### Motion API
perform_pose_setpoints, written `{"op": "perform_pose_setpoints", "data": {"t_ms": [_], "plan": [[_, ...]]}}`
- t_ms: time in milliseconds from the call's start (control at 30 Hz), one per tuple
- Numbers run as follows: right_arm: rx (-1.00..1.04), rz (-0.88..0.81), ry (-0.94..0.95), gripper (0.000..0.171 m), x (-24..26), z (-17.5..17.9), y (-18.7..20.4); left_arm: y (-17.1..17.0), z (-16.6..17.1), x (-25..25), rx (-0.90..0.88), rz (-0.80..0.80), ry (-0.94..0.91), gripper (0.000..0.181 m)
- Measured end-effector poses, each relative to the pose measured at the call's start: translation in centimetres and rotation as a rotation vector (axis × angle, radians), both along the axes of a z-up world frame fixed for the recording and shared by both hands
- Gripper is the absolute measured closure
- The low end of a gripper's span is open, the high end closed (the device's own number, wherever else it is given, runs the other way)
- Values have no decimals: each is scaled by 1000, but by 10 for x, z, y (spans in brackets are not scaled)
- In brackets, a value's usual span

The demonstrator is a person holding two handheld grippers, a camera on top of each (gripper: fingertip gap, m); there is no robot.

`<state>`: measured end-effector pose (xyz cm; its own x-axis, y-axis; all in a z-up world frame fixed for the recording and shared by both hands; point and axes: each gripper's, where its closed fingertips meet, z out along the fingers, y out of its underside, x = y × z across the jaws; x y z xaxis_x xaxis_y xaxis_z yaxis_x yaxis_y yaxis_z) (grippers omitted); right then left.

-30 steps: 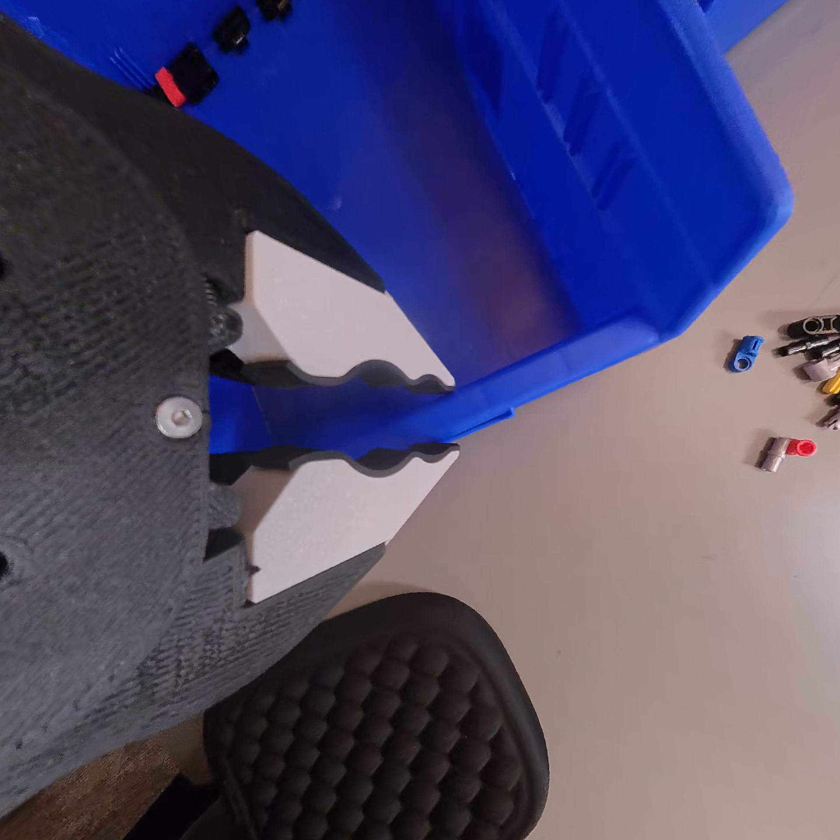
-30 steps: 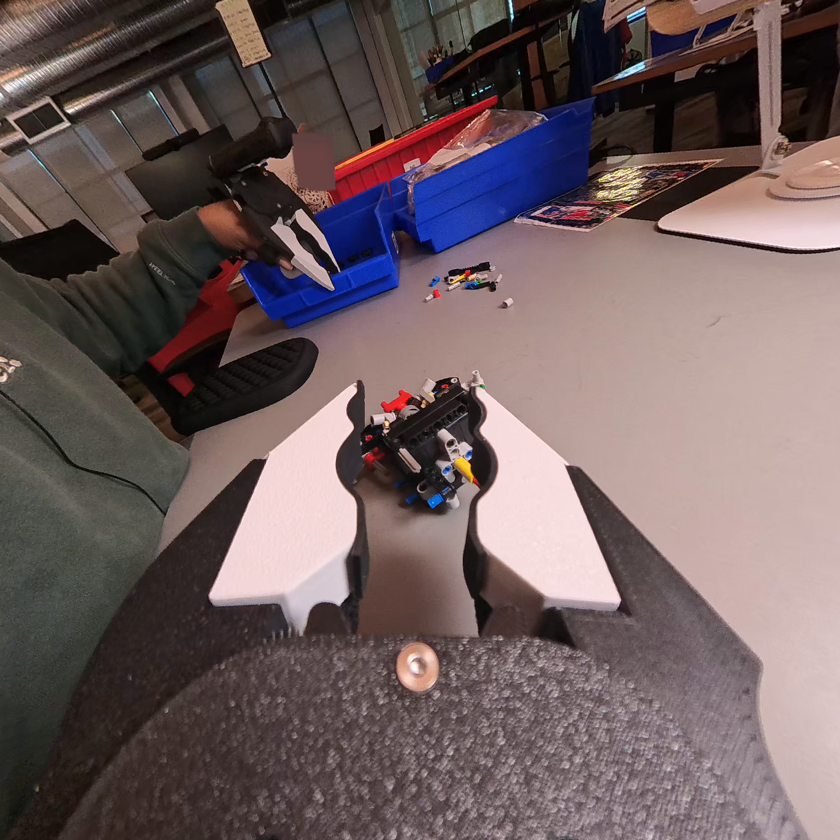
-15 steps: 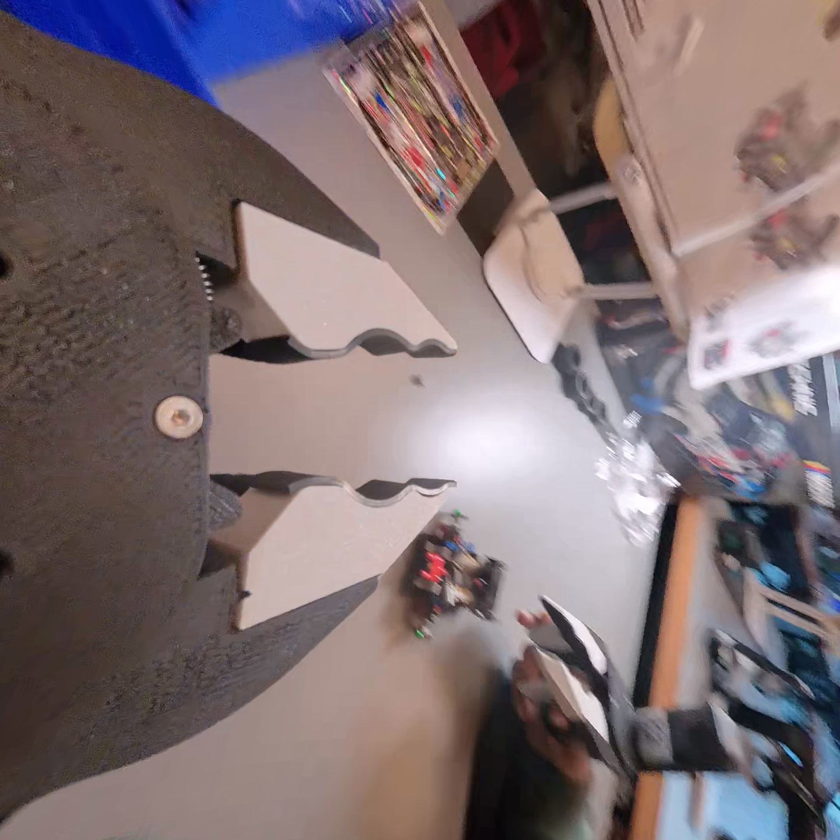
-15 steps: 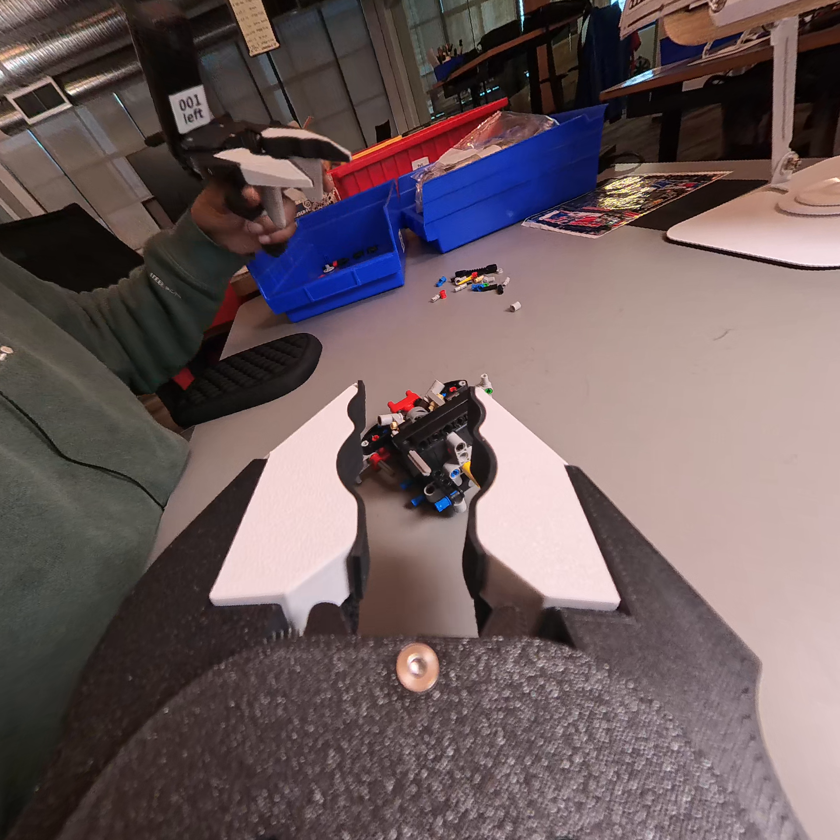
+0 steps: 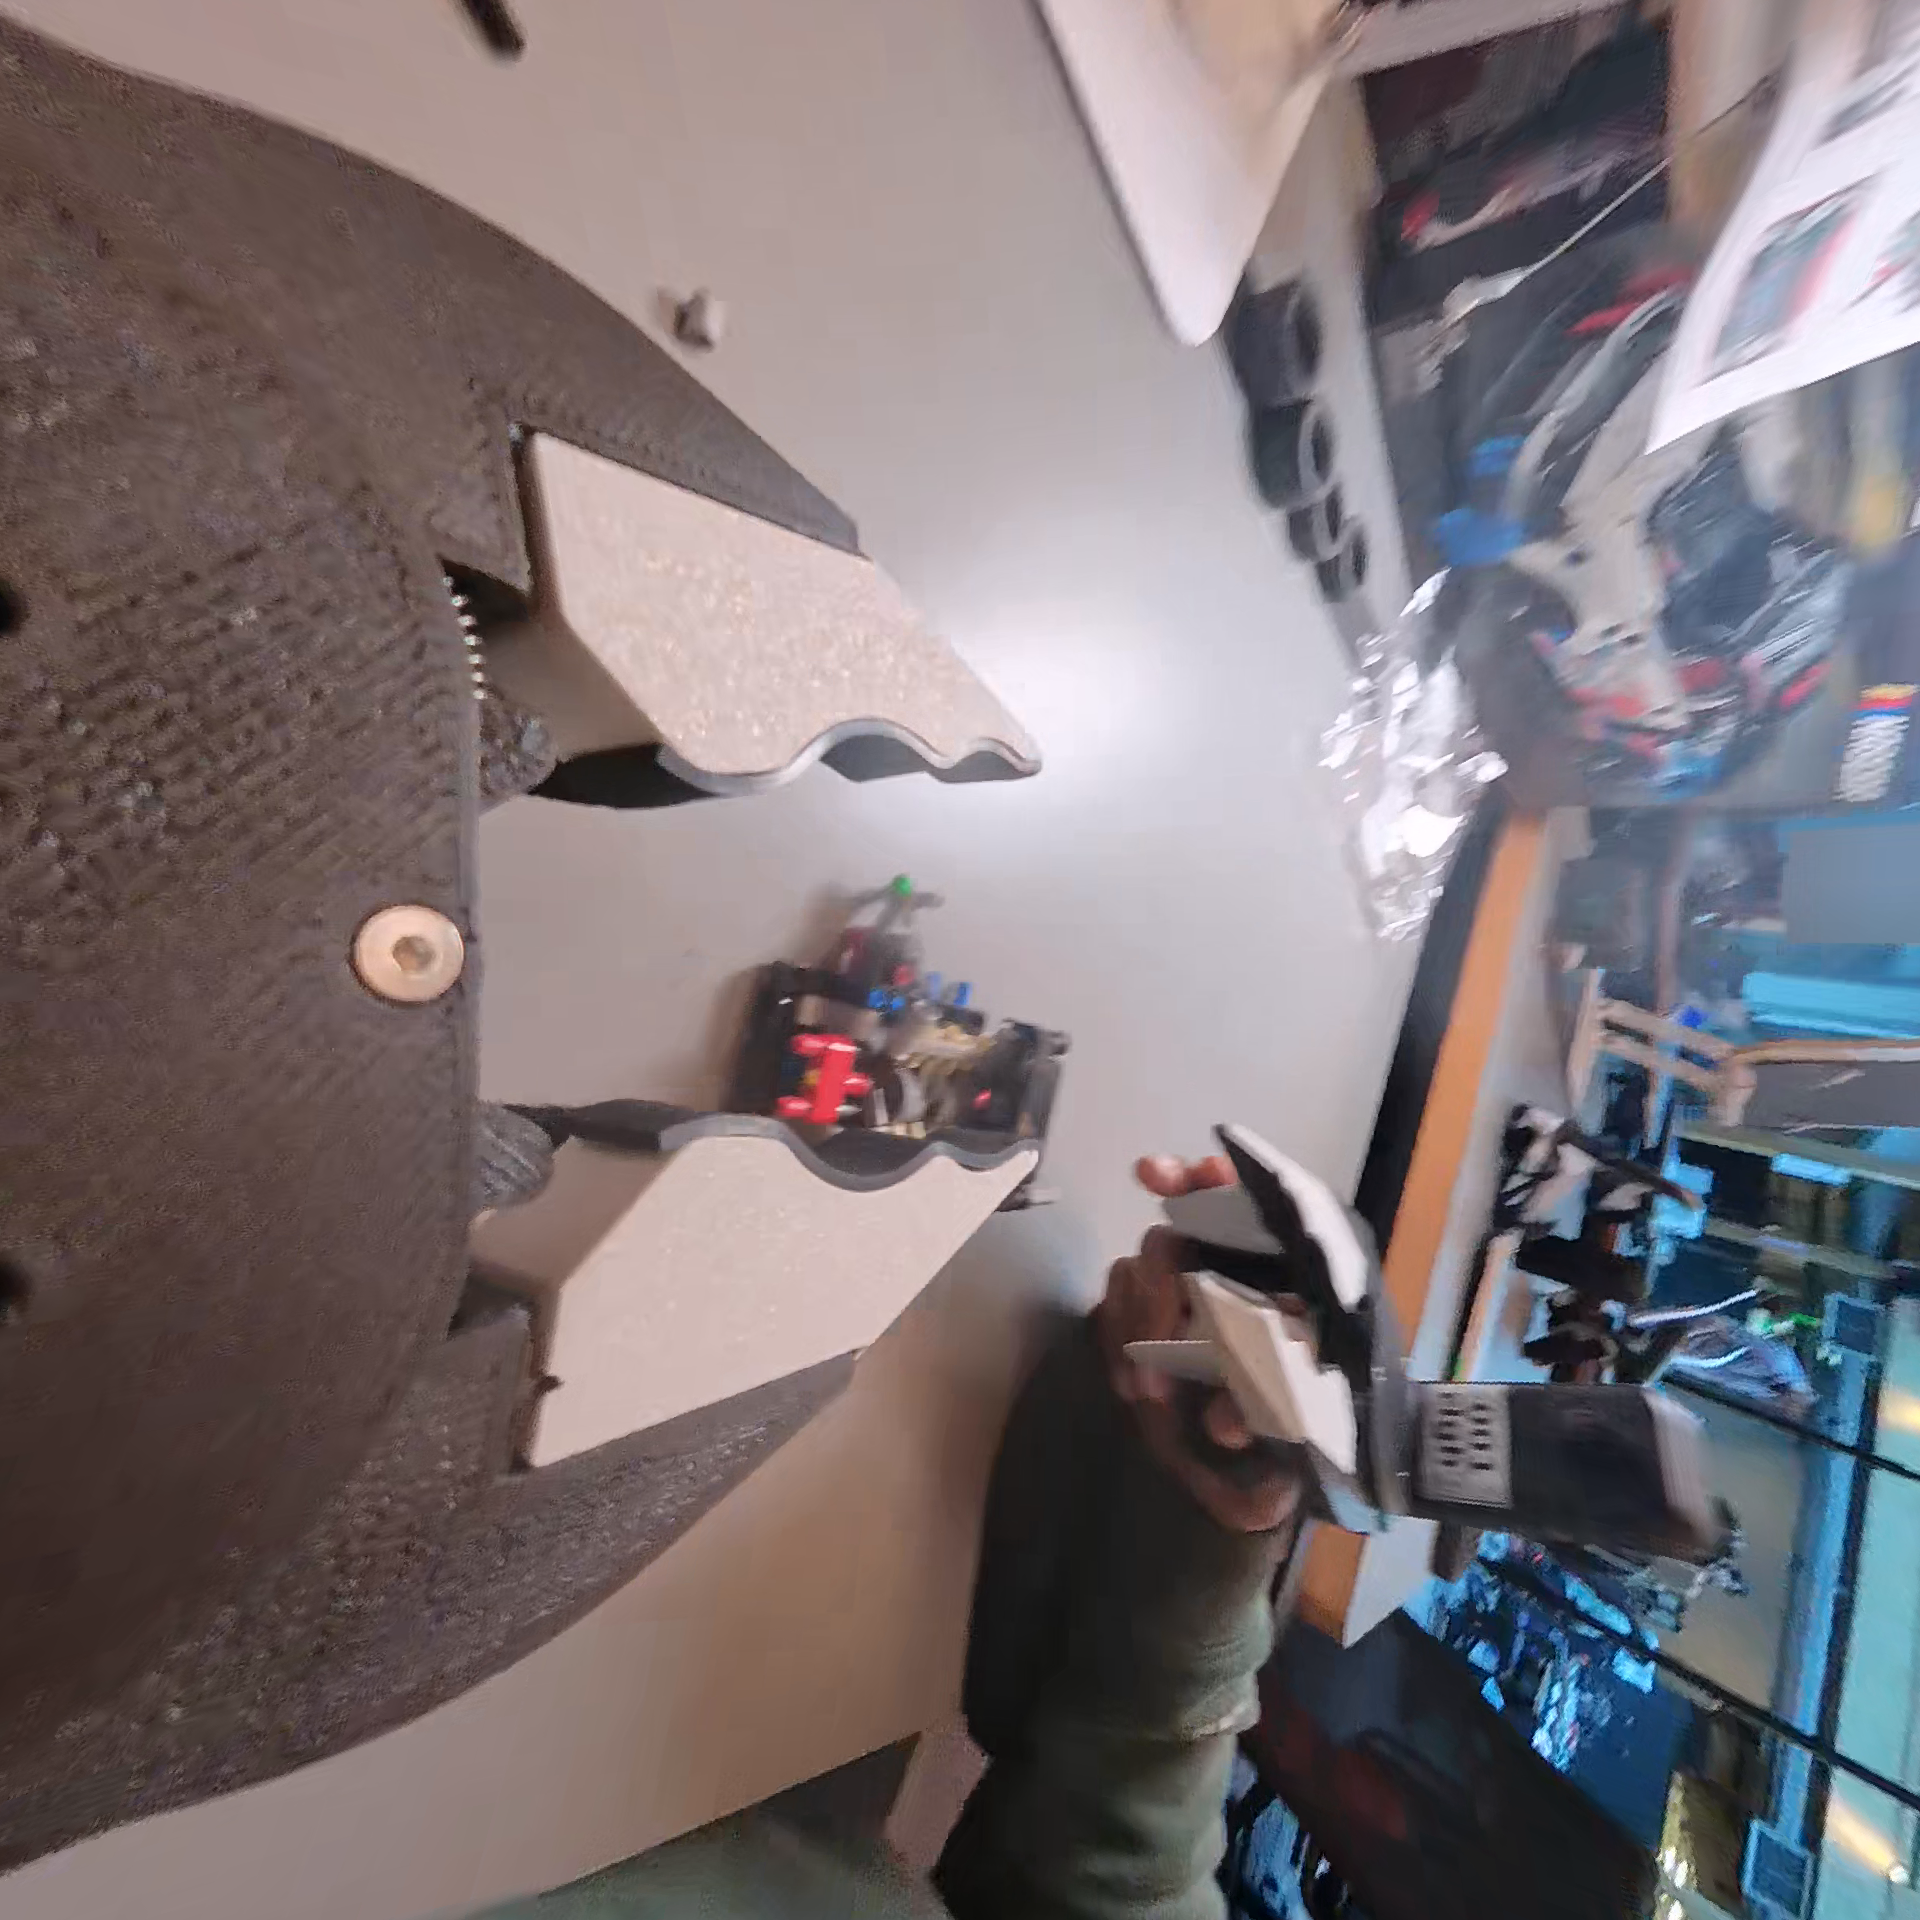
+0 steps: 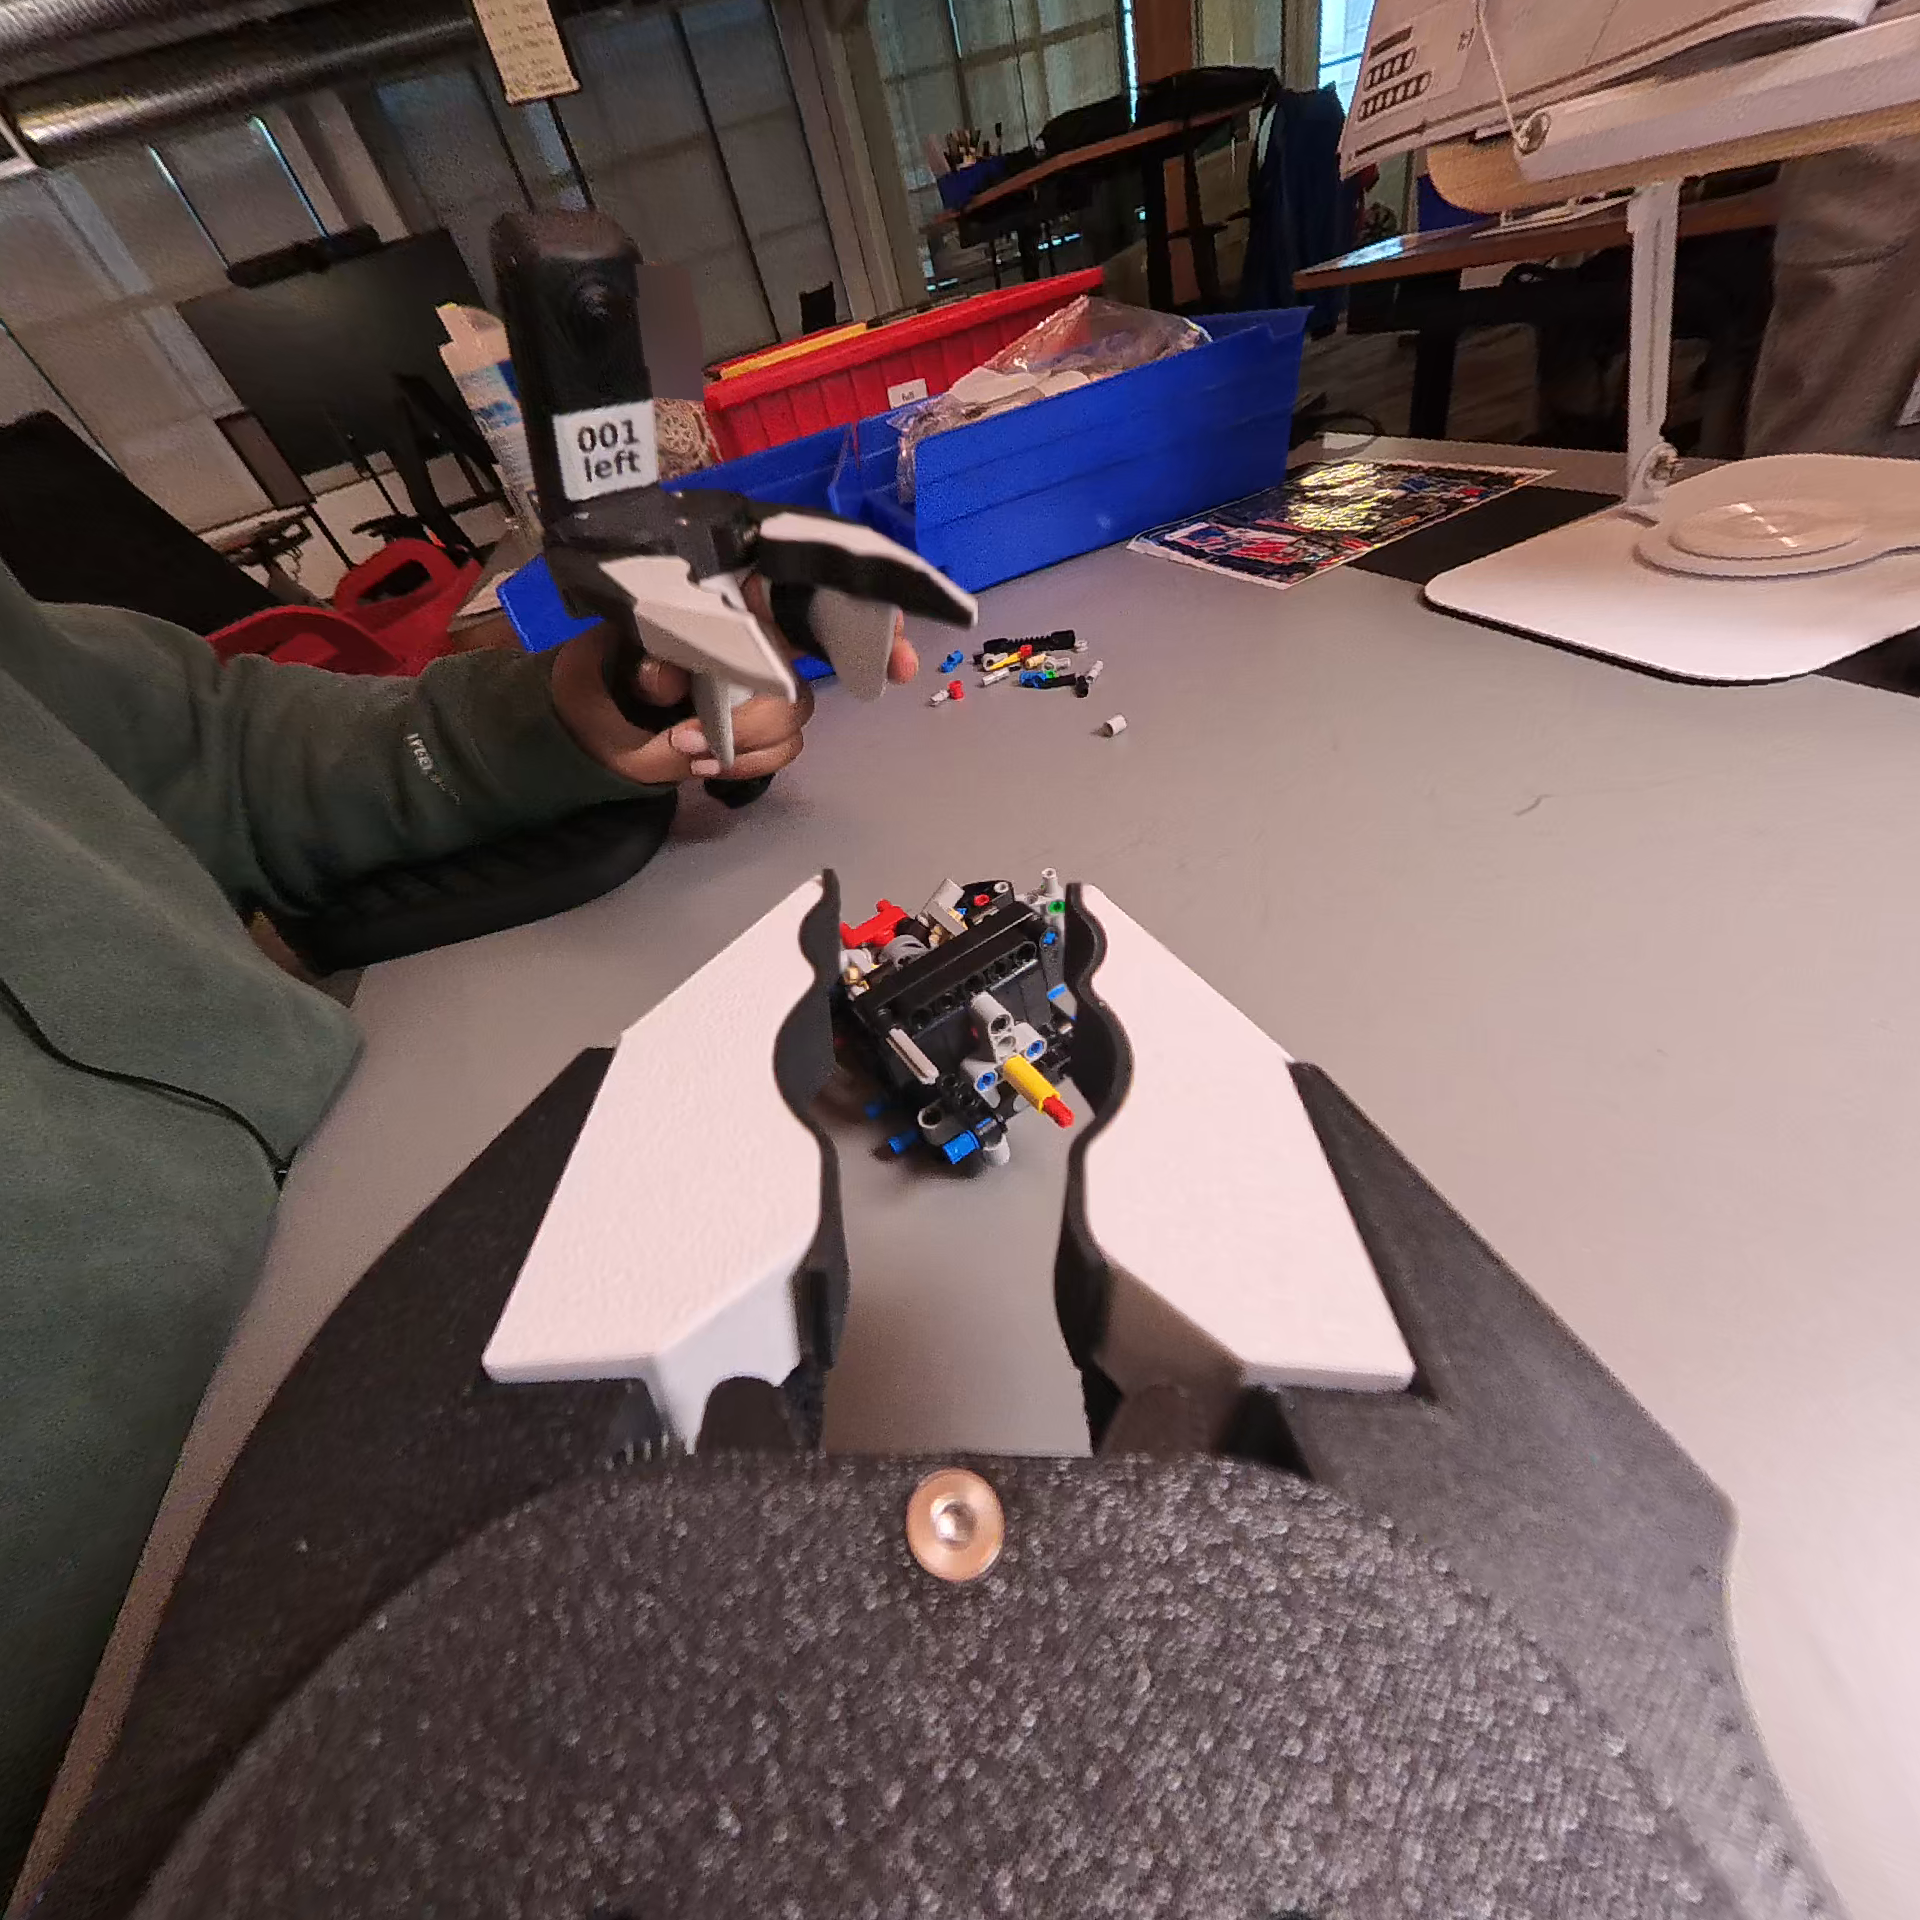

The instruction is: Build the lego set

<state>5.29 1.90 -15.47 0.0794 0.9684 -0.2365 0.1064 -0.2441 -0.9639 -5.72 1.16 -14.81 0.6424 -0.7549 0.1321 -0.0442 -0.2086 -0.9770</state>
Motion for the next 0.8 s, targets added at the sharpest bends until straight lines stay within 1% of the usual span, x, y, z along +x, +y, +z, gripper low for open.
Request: {"op": "perform_pose_setpoints", "data": {"t_ms": [100, 200, 333, 433, 667, 800], "plan": [[22, -9, -23, 130, 0, -3, 2, -8, -23, 7, -60, -65, 44, 112], [37, -8, -51, 130, -2, -8, 2, -15, -25, 17, -61, -141, 65, 110], [52, -10, -79, 130, -3, -13, 1, -27, -39, 26, -107, -233, 103, 104], [59, -10, -84, 130, -3, -13, 1, -32, -47, 31, -127, -270, 141, 101], [77, -11, -97, 129, -4, -14, 0, -36, -60, 37, -123, -271, 254, 106], [83, -15, -104, 129, -4, -15, 0, -36, -67, 38, -115, -260, 312, 116]]}}
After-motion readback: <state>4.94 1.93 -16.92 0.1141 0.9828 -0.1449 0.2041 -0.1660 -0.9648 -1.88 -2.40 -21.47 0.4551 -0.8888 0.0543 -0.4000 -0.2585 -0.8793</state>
